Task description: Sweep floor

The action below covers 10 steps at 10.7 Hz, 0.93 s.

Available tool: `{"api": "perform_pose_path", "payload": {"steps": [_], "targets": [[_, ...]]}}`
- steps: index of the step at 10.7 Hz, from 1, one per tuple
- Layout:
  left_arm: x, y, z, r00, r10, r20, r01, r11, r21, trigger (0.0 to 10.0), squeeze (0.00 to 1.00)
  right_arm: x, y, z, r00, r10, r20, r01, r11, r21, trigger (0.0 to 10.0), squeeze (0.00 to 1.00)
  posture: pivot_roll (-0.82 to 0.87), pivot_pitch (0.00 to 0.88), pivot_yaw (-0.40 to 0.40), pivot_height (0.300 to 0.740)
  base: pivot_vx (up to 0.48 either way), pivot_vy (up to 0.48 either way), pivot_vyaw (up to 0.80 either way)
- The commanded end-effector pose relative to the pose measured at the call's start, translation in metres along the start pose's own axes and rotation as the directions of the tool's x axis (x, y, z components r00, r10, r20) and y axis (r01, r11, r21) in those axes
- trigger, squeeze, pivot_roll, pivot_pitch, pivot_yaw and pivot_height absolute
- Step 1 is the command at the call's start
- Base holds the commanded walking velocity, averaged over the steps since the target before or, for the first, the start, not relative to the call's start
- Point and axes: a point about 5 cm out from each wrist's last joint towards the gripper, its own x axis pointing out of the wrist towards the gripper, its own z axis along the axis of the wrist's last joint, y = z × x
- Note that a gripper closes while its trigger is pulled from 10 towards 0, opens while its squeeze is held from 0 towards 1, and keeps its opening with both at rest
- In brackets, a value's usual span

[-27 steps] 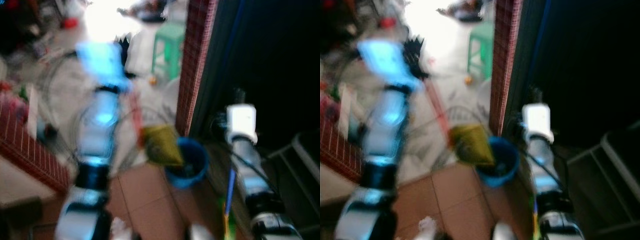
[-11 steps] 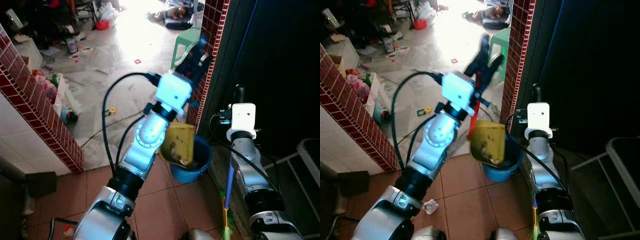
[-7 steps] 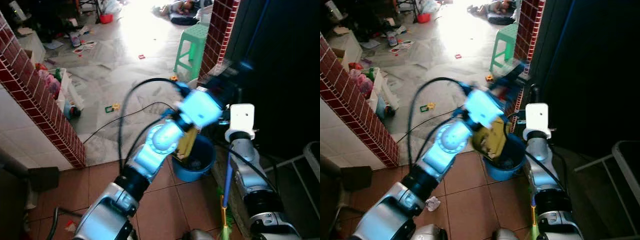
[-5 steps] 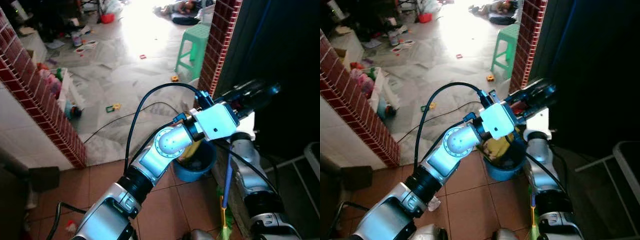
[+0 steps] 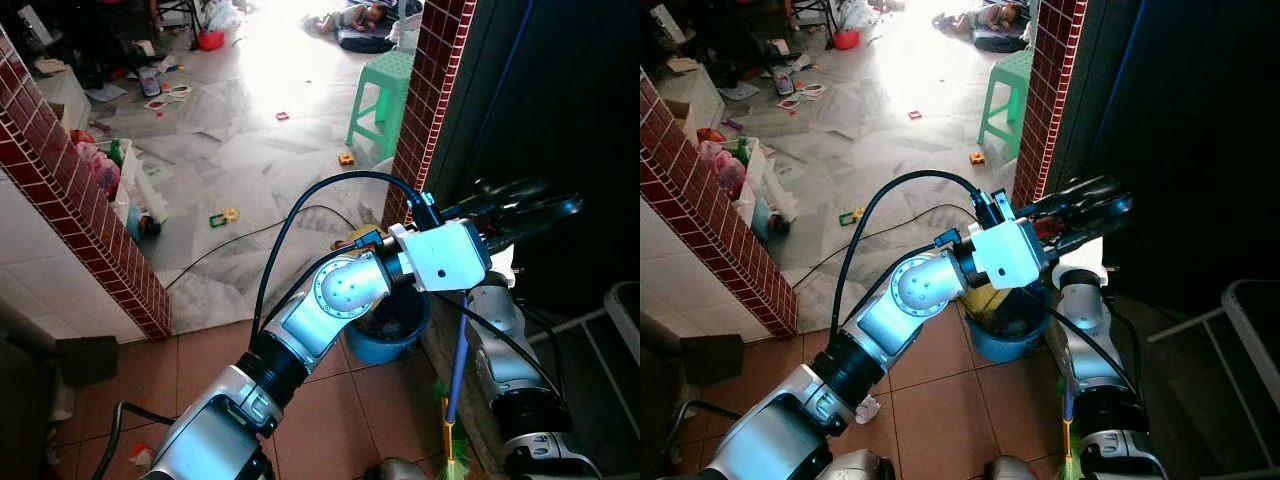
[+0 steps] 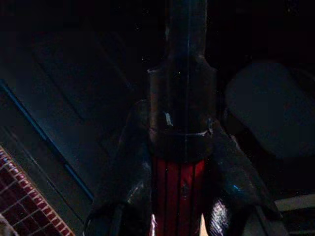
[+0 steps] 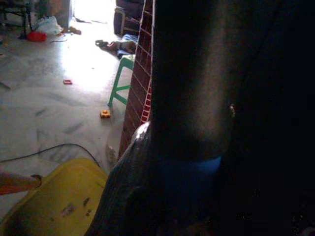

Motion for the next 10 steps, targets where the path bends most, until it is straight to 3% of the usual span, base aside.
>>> {"api": "perform_pose_path", "payload": {"steps": [1,2,3,4,5,6,8,9,10], "targets": [[0.025,0.009,0.034,0.989,-0.008,0.151,-0.004,0.997,0.074,10.0,0.0,0.008,0.005,0.022,0.996,0.014,0.086,-0.014,1.0,0.004,10.0,0.0,-0.09,0.0,0.036,0.74,0.0,0.0,0.0],[0.026,0.023,0.038,0.987,0.041,0.158,-0.055,0.995,0.079,10.0,0.0,0.008,0.005,0.022,0.996,0.013,0.086,-0.014,1.0,0.006,10.0,0.0,-0.09,0.0,0.036,0.74,0.0,0.0,0.0],[0.024,0.056,0.042,0.966,0.207,0.156,-0.218,0.975,0.053,10.0,0.0,0.008,0.005,0.022,0.996,0.014,0.086,-0.015,1.0,0.007,10.0,0.0,-0.09,0.0,0.035,0.74,0.0,0.0,0.0],[0.017,0.094,0.047,0.896,0.415,0.157,-0.422,0.906,0.012,10.0,0.0,0.008,0.006,0.022,0.996,0.015,0.087,-0.016,1.0,0.008,10.0,0.0,-0.09,0.0,0.032,0.74,0.0,0.0,0.0],[0.011,0.114,0.053,0.853,0.494,0.17,-0.503,0.864,0.016,10.0,0.0,0.008,0.006,0.022,0.996,0.017,0.088,-0.019,1.0,0.013,10.0,0.0,-0.09,0.0,0.03,0.74,0.0,0.0,0.0],[-0.006,0.152,0.062,0.763,0.62,0.183,-0.636,0.77,0.046,10.0,0.0,0.008,0.006,0.022,0.996,0.022,0.091,-0.023,1.0,0.014,10.0,0.0,-0.09,0.0,0.028,0.74,0.0,0.0,0.0],[-0.034,0.184,0.062,0.695,0.706,0.14,-0.719,0.681,0.138,10.0,0.0,0.007,0.009,0.02,0.996,0.031,0.082,-0.033,0.999,0.017,10.0,0.0,-0.07,0.0,0.024,0.74,0.0,0.0,0.0],[-0.064,0.197,0.053,0.624,0.776,0.092,-0.775,0.6,0.198,10.0,0.0,0.006,0.01,0.018,0.996,0.039,0.076,-0.04,0.999,0.013,10.0,0.0,-0.06,0.0,0.02,0.74,0.0,0.0,0.0],[-0.081,0.199,0.039,0.599,0.801,0.02,-0.782,0.579,0.23,10.0,0.0,0.006,0.01,0.018,0.996,0.044,0.073,-0.045,0.999,0.014,10.0,0.0,-0.05,0.0,0.016,0.74,0.0,0.0,0.0]]}}
